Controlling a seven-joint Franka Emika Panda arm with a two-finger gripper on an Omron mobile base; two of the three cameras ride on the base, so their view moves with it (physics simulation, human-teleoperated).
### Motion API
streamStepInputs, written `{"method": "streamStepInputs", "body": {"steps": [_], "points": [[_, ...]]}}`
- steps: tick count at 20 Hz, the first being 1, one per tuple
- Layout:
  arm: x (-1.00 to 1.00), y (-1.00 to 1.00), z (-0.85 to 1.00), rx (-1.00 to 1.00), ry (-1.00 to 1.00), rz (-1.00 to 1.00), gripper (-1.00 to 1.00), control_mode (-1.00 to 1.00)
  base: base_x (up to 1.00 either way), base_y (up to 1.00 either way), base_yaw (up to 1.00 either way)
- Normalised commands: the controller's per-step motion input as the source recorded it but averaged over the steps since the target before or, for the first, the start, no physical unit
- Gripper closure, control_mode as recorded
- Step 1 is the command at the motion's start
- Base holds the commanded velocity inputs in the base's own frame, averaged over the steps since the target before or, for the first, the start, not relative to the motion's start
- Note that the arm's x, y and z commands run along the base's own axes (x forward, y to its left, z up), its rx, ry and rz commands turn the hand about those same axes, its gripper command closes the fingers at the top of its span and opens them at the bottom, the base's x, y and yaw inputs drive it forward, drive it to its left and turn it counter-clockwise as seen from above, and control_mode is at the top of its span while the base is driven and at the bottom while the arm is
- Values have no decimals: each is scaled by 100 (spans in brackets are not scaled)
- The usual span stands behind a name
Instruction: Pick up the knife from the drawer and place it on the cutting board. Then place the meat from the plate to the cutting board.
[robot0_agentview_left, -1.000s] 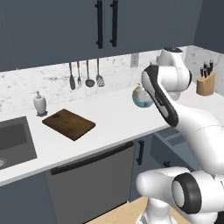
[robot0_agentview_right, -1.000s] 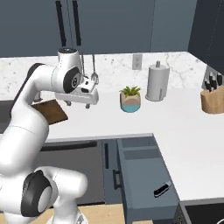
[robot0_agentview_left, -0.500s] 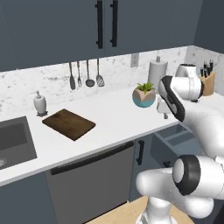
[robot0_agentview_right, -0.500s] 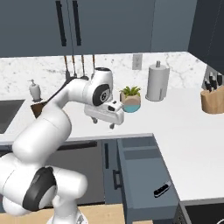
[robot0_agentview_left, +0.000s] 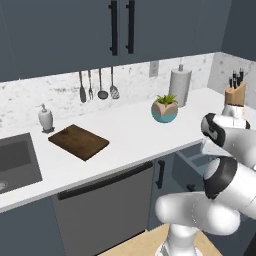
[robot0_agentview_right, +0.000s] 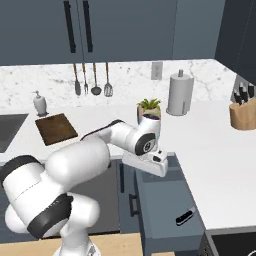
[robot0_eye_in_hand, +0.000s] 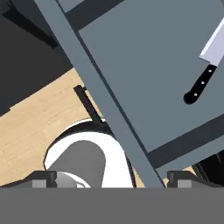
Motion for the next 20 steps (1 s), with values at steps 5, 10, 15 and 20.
{"method": "streamStepInputs", "body": {"steps": [5, 10, 15, 20], "points": [[25, -59, -99, 5, 1, 10, -100, -100, 0, 0, 0], [29, -14, -91, 1, 1, 11, -100, -100, 0, 0, 0], [32, -9, -60, 7, 0, 7, -100, -100, 0, 0, 0], [18, 4, -50, 7, 1, 5, -100, -100, 0, 0, 0]]}}
